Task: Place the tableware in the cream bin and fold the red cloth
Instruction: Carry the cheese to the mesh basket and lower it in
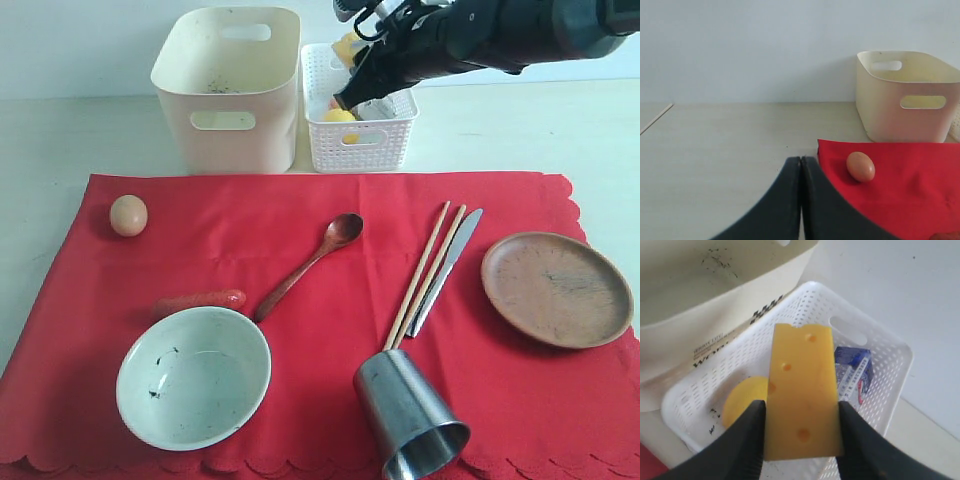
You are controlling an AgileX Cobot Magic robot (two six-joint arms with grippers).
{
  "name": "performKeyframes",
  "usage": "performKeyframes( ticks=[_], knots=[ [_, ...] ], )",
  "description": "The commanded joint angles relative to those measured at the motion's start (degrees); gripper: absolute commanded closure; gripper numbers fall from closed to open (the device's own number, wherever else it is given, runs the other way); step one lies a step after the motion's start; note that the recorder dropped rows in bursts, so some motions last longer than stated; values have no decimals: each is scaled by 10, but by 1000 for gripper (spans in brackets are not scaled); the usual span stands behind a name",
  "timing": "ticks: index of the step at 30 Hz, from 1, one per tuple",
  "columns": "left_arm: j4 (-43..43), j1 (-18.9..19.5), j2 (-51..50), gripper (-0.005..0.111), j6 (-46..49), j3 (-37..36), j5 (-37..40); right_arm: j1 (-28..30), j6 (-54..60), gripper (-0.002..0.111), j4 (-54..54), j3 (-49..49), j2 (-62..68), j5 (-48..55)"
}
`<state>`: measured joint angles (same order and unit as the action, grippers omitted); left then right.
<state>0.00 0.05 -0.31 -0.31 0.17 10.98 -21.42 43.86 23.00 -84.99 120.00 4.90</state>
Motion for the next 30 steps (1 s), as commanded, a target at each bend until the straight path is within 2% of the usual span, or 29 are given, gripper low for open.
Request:
performKeyframes(
  ticks=[1,13,17,21,26,30],
  knots=[
    [0,1,3,104,-4,-2,-2,16,-13,108,15,-47,35,46],
    [0,1,3,104,-4,-2,-2,18,-21,108,31,-69,68,45],
    [0,1,3,104,-4,-2,-2,18,-72,107,37,-69,68,39],
    [0,1,3,104,-4,-2,-2,18,-133,94,39,-69,68,23],
    [0,1,3,104,-4,-2,-2,18,-135,69,39,-69,68,23],
    [0,1,3,104,-4,-2,-2,16,-135,54,39,-69,68,24]
  ],
)
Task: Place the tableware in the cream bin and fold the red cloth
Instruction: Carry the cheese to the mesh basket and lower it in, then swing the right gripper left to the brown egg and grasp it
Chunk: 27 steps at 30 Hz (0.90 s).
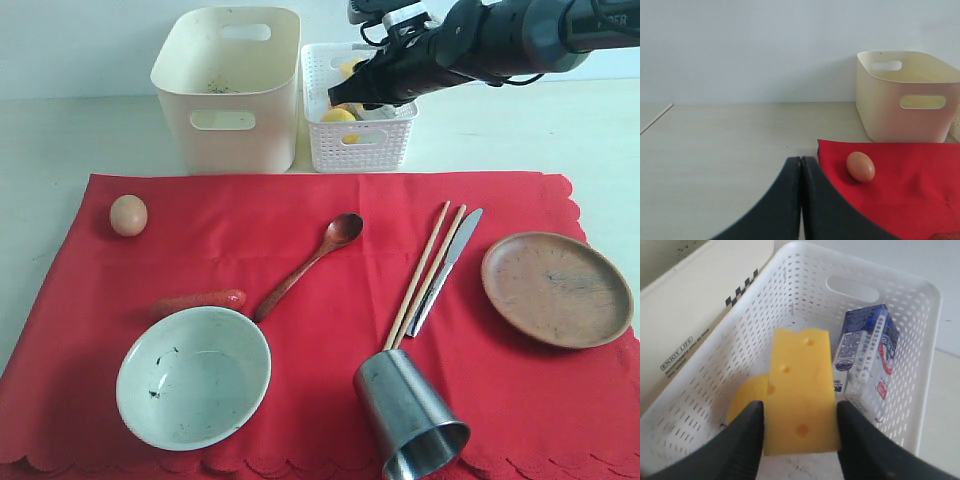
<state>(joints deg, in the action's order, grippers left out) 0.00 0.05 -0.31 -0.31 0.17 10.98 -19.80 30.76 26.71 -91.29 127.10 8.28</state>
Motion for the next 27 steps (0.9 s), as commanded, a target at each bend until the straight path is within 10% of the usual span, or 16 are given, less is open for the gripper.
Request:
performKeyframes(
  ticks=[1,14,22,27],
  knots=[
    [0,1,3,104,-4,-2,-2,-1,-4,52,1,-6,-3,-10],
    [0,1,3,104,-4,-2,-2,-2,-4,39,6,-6,-60,130],
    [0,1,3,104,-4,-2,-2,-5,-6,98,28,12,-147,233],
    [0,1,3,104,-4,-2,-2,-45,-1,108,33,52,-185,228]
  ],
)
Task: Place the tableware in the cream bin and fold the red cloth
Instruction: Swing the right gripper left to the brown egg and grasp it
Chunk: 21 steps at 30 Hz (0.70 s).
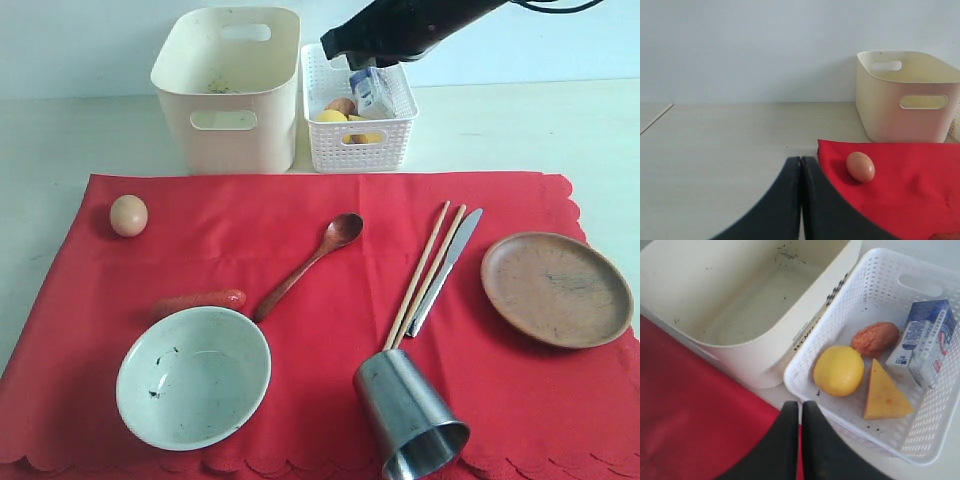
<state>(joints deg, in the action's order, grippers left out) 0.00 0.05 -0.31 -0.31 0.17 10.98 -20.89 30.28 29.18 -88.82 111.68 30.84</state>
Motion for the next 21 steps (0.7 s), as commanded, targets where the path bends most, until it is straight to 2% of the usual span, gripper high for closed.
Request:
performKeyframes(
  ticks=[1,14,21],
  knots=[
    [0,1,3,104,-4,-2,-2,-42,3,108,7,33,-34,3],
    [0,1,3,104,-4,-2,-2,-184,0,108,8,35,-32,-59],
    [0,1,3,104,-4,-2,-2,-235,-16,108,8,31,5,-117]
  ],
)
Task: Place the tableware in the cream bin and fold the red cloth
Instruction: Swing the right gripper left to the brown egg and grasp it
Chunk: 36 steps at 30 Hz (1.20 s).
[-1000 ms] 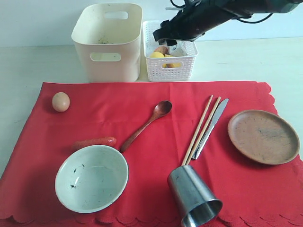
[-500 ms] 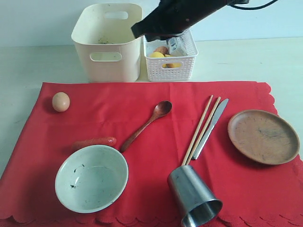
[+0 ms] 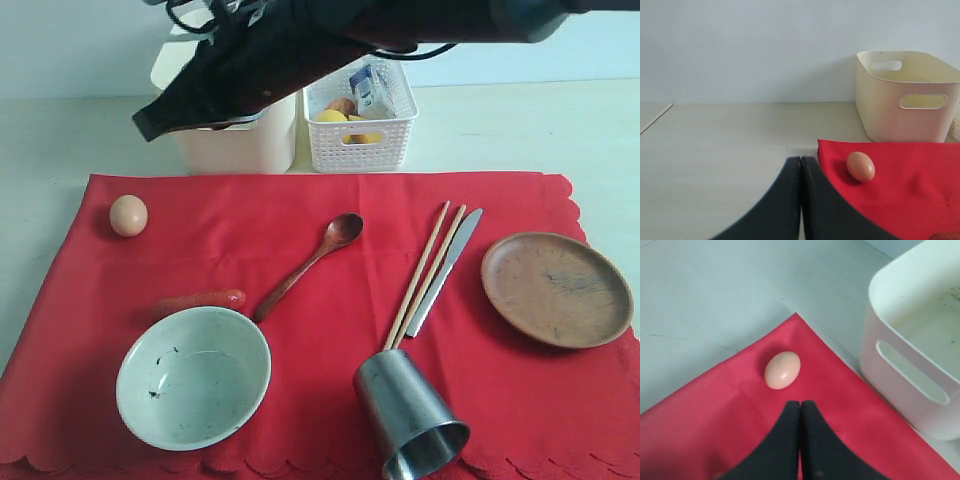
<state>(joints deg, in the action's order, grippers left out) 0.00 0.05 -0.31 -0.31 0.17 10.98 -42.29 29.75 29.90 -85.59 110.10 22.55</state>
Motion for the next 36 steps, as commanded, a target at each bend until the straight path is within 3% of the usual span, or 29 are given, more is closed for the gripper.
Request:
performKeyframes(
  ticks=[1,10,16,23,26,29,32,36],
  knots=[
    [0,1,3,104,-4,-2,-2,-27,-15,108,1,-5,29,-41],
    [0,1,3,104,-4,-2,-2,-44,-45,108,14,-99,137,-36],
    [0,1,3,104,-4,-2,-2,-44,-46,108,31,-211,228,25],
    [0,1,3,104,-4,-2,-2,-44,-146,107,-13,-326,312,84],
    [0,1,3,104,-4,-2,-2,-44,-211,99,-66,-358,334,91],
    [0,1,3,104,-4,-2,-2,-44,-257,82,-107,-375,345,92],
    [0,1,3,104,-4,-2,-2,-44,-263,63,-108,-382,347,92],
    [0,1,3,104,-4,-2,-2,-44,-257,46,-109,-382,348,92]
  ],
)
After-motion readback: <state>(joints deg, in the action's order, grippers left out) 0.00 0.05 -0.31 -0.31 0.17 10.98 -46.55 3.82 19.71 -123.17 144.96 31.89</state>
